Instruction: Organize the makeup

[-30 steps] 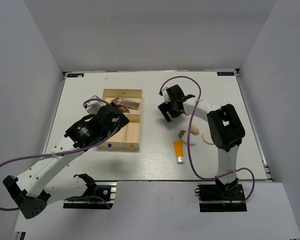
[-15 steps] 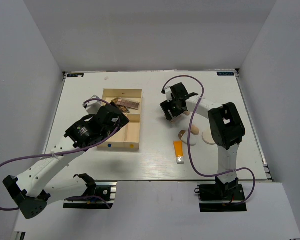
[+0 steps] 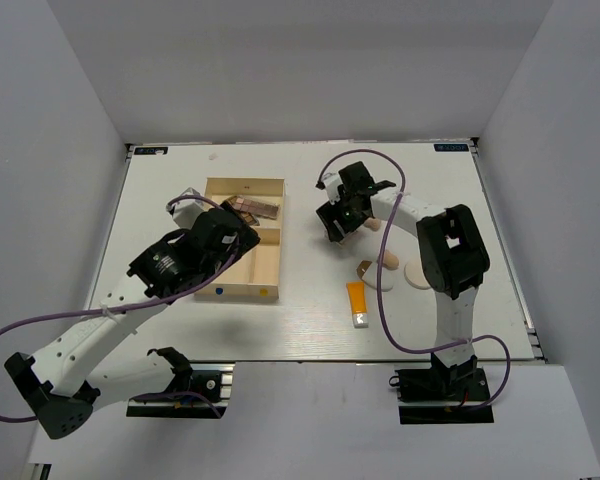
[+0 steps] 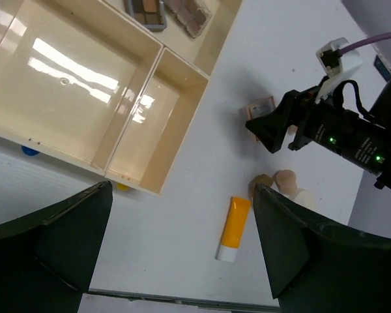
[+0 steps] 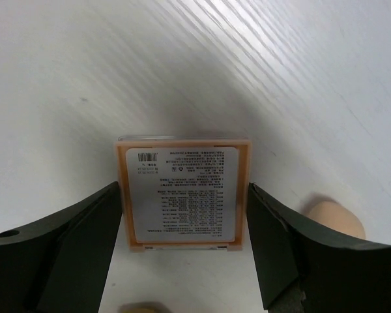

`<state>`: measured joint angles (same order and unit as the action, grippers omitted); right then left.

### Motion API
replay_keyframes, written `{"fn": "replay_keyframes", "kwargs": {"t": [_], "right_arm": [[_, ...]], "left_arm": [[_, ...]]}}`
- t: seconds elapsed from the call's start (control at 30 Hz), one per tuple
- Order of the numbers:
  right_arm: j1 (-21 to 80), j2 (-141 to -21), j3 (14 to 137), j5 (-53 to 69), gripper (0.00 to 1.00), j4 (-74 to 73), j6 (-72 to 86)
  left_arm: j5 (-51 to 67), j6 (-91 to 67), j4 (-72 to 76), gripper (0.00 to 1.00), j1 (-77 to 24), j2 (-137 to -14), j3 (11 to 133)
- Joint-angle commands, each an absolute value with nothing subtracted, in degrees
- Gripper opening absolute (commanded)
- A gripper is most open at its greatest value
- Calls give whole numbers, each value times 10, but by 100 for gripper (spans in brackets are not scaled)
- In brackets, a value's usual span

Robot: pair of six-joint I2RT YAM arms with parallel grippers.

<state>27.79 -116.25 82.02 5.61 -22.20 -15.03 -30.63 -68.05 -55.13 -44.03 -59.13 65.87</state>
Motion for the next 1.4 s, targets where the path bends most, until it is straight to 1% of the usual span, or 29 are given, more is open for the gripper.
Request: {"fn": "replay_keyframes", "kwargs": {"t": [0.0,0.1,0.17,0.23,0.27,0.4,0.47,0.6,0.7,0.8,0.87,0.9,0.93,1.0,1.03,1.1,1.13,1.27,1.37], "right_arm": [[289,-1152,895,155,18,-263,-198],[301,-1159,977,212,14,-292,-219],[316,-1170,1051,241,14,-312,-228],[330,-1190,1099,253,14,-316,-235],[334,-1200,1146,262,14,-316,-236],[372,-1271,1254,268,11,-306,-225],[381,-1290,1264,258,11,-256,-198],[400,-1306,1225,213,12,-154,-149],[411,-1325,1216,159,14,-104,-128],[417,-1339,1215,123,14,-78,-123],[421,-1349,1217,119,22,-77,-129],[423,-1350,1214,118,35,-76,-129],[423,-1350,1210,117,44,-78,-129],[423,-1350,1204,121,57,-82,-133],[423,-1348,1201,133,66,-87,-133],[421,-1344,1200,146,71,-91,-129],[423,-1338,1199,156,77,-94,-128],[418,-1325,1195,171,84,-95,-126],[419,-1317,1191,173,86,-96,-125]], "left_arm": [[-310,-646,-490,98,-446,-552,648],[-312,-608,-450,98,-446,-523,639],[-312,-594,-434,98,-446,-512,637],[-312,-583,-430,98,-446,-502,636],[-312,-581,-429,98,-446,-499,635],[-305,-574,-421,98,-446,-494,632],[-297,-571,-416,98,-446,-495,631],[-284,-565,-408,98,-446,-497,629],[-274,-561,-403,98,-446,-497,626],[-259,-550,-388,98,-446,-499,619],[-242,-537,-377,98,-446,-504,616],[-236,-533,-368,98,-446,-509,616],[-229,-527,-363,98,-446,-511,616],[-211,-512,-348,98,-446,-519,615],[-204,-508,-344,98,-446,-521,615],[-181,-492,-322,98,-446,-527,612],[-172,-488,-316,98,-446,-528,612],[-140,-473,-290,97,-446,-545,617],[-121,-466,-287,97,-446,-562,627]]}}
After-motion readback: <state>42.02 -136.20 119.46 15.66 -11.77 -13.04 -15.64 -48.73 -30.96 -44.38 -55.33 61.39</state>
